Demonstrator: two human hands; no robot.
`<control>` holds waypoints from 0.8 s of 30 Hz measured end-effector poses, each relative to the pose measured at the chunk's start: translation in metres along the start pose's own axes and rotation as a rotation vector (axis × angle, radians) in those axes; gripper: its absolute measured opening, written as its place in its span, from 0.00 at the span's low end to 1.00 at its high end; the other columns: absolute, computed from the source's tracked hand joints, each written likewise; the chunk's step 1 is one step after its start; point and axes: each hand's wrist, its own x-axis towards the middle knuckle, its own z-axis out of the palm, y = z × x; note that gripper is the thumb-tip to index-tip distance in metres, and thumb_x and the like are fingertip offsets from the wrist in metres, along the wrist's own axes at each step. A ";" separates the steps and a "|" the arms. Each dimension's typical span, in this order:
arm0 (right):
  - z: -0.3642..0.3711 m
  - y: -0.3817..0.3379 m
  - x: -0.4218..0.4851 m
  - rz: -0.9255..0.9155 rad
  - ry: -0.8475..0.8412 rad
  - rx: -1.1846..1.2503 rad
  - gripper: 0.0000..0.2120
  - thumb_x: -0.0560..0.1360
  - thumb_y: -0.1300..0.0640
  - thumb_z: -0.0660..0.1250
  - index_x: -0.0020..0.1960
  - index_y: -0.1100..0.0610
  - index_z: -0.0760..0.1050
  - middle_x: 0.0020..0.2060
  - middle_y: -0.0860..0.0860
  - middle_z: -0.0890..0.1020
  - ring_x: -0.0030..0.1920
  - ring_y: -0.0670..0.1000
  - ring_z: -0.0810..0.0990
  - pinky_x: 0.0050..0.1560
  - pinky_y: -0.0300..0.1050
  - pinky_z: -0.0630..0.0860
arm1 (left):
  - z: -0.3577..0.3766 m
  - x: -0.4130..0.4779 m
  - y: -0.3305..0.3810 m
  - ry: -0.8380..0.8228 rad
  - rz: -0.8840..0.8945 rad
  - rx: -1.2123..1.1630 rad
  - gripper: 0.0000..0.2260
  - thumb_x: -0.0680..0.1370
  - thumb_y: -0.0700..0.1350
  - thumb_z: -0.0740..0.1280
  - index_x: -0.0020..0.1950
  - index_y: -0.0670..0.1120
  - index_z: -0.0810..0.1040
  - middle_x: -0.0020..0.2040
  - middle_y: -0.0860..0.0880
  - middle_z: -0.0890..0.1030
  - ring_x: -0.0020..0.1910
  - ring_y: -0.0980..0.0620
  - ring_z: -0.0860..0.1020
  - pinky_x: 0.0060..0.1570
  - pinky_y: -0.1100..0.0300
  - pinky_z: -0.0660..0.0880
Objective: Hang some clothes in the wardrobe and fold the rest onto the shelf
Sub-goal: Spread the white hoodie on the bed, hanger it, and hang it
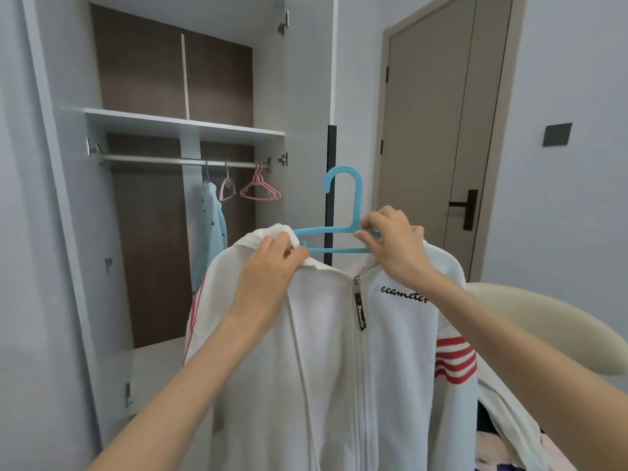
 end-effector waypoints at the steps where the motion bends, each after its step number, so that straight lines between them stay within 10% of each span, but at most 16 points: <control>1: 0.001 0.004 -0.001 0.006 0.002 -0.068 0.04 0.80 0.51 0.61 0.49 0.50 0.73 0.45 0.42 0.70 0.50 0.46 0.67 0.49 0.47 0.55 | -0.001 -0.002 -0.005 -0.007 -0.017 -0.005 0.18 0.64 0.31 0.76 0.50 0.43 0.79 0.45 0.45 0.74 0.43 0.45 0.73 0.30 0.56 0.75; 10: 0.002 0.026 -0.012 0.157 -0.133 0.102 0.05 0.80 0.52 0.61 0.45 0.50 0.68 0.48 0.44 0.75 0.49 0.51 0.72 0.52 0.55 0.70 | -0.003 -0.011 -0.024 -0.146 -0.098 -0.104 0.15 0.71 0.40 0.75 0.56 0.46 0.76 0.51 0.47 0.74 0.47 0.52 0.71 0.43 0.61 0.78; 15: -0.006 0.019 -0.013 0.000 -0.075 0.086 0.04 0.80 0.52 0.62 0.46 0.49 0.70 0.44 0.40 0.76 0.45 0.46 0.69 0.48 0.49 0.64 | -0.015 0.010 -0.019 -0.279 -0.039 -0.171 0.30 0.71 0.67 0.58 0.69 0.53 0.69 0.51 0.49 0.70 0.48 0.50 0.68 0.49 0.55 0.71; 24: -0.013 0.013 -0.015 -0.164 0.036 0.072 0.05 0.76 0.50 0.69 0.48 0.50 0.80 0.38 0.38 0.72 0.43 0.44 0.68 0.46 0.46 0.64 | -0.009 0.035 0.015 -0.476 -0.032 -0.048 0.08 0.83 0.53 0.53 0.47 0.50 0.61 0.45 0.50 0.80 0.39 0.47 0.78 0.40 0.51 0.77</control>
